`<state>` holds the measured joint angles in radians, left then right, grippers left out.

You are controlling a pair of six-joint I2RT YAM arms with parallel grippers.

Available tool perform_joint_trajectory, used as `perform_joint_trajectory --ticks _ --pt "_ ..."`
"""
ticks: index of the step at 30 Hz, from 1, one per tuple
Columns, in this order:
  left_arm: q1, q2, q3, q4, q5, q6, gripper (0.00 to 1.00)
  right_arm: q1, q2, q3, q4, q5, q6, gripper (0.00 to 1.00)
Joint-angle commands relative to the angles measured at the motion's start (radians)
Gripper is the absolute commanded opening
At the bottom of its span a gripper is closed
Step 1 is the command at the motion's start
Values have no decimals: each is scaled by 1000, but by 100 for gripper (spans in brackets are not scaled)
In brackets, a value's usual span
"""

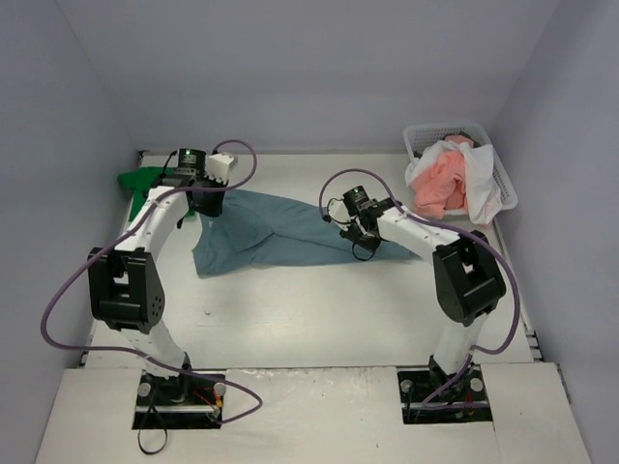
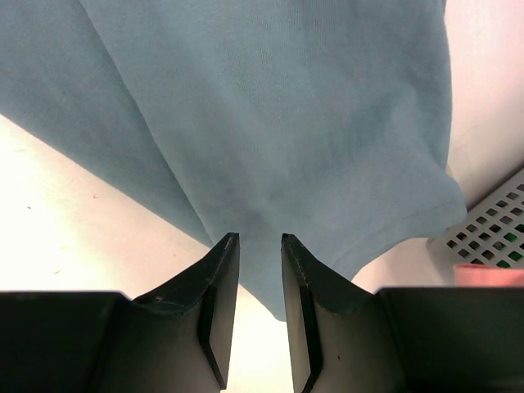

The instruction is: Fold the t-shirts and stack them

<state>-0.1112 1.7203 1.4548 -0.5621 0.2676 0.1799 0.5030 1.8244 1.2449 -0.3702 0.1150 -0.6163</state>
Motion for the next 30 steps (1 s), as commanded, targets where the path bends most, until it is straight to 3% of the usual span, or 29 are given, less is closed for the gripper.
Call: perform_joint_trajectory --ticks 1,11,13,14,15,16,26,30 --pt "8 -91 7 -100 -19 41 0 15 -79 -4 -9 18 10 24" --pt "12 -150 44 -404 -1 99 2 48 -99 -2 -15 37 27 24" --pt "11 -128 36 -467 27 121 24 57 -97 2 -15 41 35 25" --pt "10 -123 27 -473 33 127 49 61 -97 5 -15 43 36 25" --pt "11 -120 15 -475 32 136 60 66 -97 5 -16 46 36 25" --pt "11 -116 6 -475 35 150 65 69 -96 5 -16 49 39 25" --pt "13 -42 85 -441 39 127 67 77 -82 1 -18 58 49 24" --pt "10 2 127 -348 42 102 67 68 -60 19 -6 68 67 22"
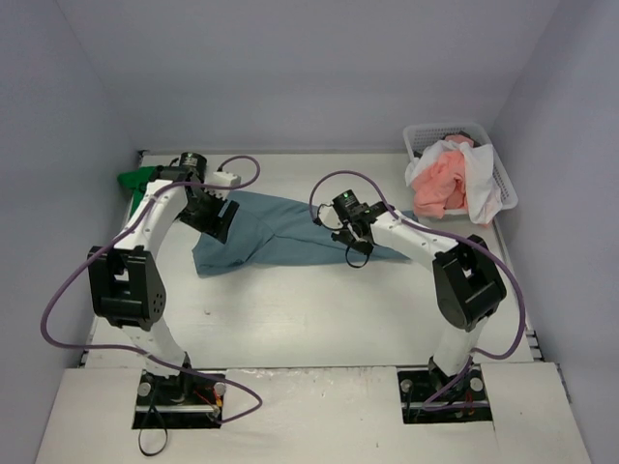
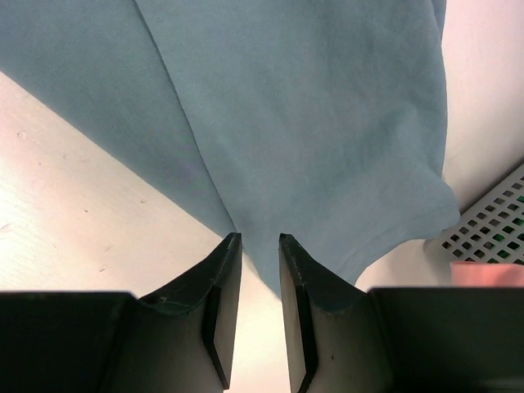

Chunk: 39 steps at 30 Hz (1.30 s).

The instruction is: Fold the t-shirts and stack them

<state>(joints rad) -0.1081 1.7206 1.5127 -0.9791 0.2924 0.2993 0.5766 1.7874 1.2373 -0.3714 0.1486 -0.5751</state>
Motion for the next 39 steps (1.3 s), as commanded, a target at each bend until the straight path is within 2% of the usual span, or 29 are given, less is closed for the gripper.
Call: perform_joint_trajectory --ticks 1,9,16,28,35,36,38,39 --pt "7 19 81 75 17 -29 67 -12 -8 31 5 35 30 22" --pt "4 138 130 142 45 -75 64 -142 133 139 65 62 44 33" --pt "-4 166 129 146 59 -80 63 -179 173 103 22 75 32 42" --pt "-21 154 60 180 51 -92 62 -182 194 38 14 83 15 38" --pt "-33 218 75 200 21 -101 61 -164 170 -21 12 36 -2 36" --pt "-34 229 90 207 14 -106 59 -164 168 -19 12 35 -2 35" --pt "-36 263 109 230 8 -129 36 -164 167 -15 12 39 0 32" --pt "-38 273 119 243 2 -137 26 -167 170 -10 12 37 3 26"
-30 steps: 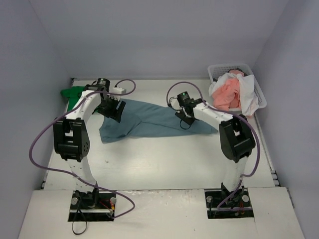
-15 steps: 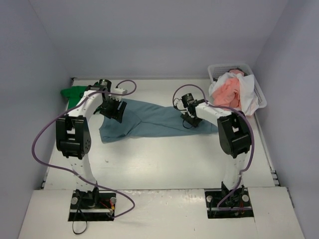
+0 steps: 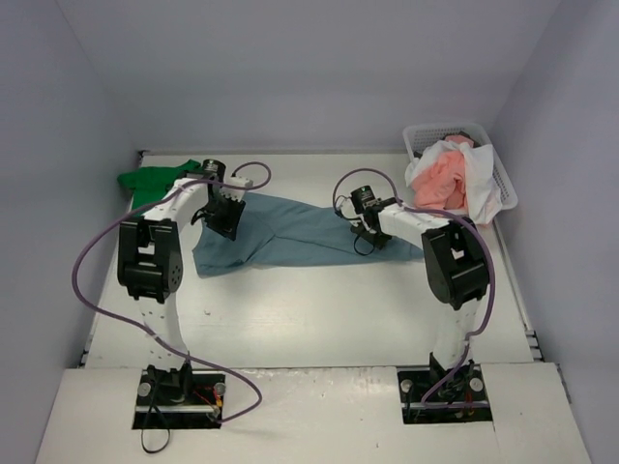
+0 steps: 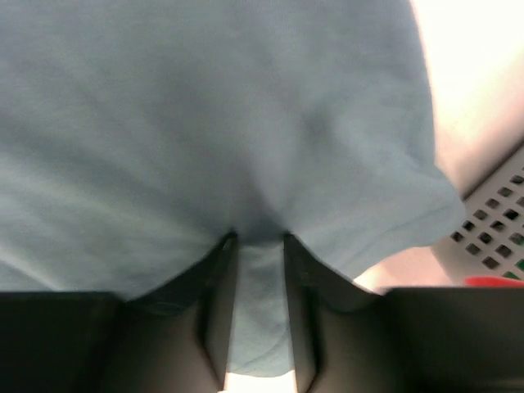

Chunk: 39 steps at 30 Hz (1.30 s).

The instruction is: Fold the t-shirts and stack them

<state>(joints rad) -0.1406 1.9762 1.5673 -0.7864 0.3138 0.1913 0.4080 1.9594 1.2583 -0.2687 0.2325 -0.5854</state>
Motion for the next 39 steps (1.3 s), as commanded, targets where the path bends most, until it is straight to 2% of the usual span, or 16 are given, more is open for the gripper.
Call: perform_joint_trajectory --ticks 1,2,3,6,15,22,29,33,35,39 --pt "-4 29 72 62 -25 -42 8 2 2 -27 -90 -47 15 22" --pt "-5 51 77 90 -34 -52 1 2 7 -22 -90 -51 16 17" --pt "-5 64 86 104 -39 -56 0 0 10 -19 -92 -51 16 10" --pt "-10 111 115 110 -42 -70 0 2 27 -17 -92 -58 15 0" --pt "-42 225 214 107 -81 -72 0 21 35 -79 -99 -94 -14 0" --pt "-54 329 382 47 -123 -61 0 90 15 -148 -112 -188 -42 0" --pt "-60 450 637 -31 -193 -61 0 235 -120 -218 -133 -278 -102 0" --pt "-74 529 808 -69 -216 -62 0 362 -197 -209 -144 -309 -80 0" --pt "-89 562 849 -83 -196 -59 0 414 -217 -195 -147 -334 -65 0" --pt "-126 558 833 -25 -147 -27 0 538 -218 -159 -147 -400 -2 0"
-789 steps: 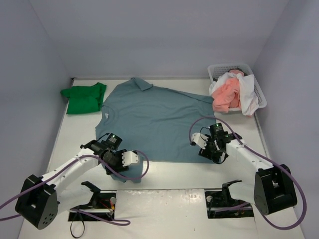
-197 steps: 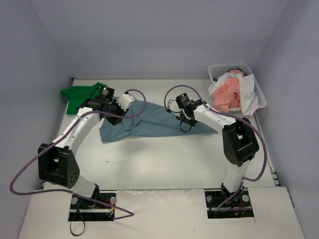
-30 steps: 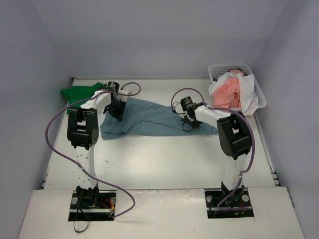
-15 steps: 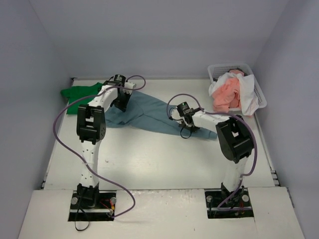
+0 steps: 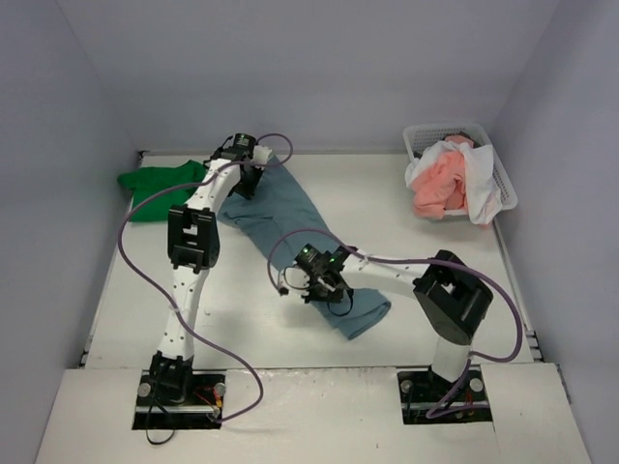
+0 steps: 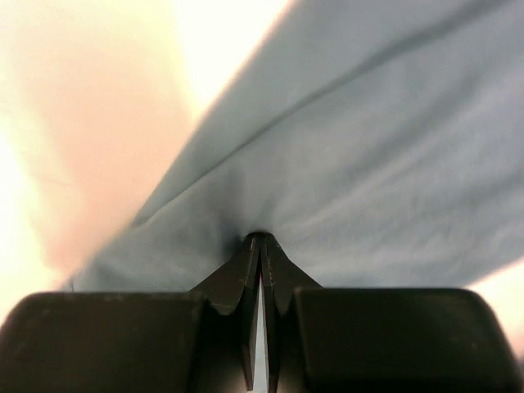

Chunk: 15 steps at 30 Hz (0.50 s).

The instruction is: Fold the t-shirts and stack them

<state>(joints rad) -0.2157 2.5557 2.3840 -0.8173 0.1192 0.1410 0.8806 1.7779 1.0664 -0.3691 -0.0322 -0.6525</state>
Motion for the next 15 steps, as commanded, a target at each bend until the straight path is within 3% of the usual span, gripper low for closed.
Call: perform_joint_trajectory --ticks 1,9,15 --pt "-62 -23 14 21 50 31 0 114 -31 41 -48 -149 88 0" --pt "-192 -15 14 70 65 137 7 273 66 109 -45 -216 139 0" --pt "-238 3 72 89 223 128 16 287 107 148 -37 -253 142 0"
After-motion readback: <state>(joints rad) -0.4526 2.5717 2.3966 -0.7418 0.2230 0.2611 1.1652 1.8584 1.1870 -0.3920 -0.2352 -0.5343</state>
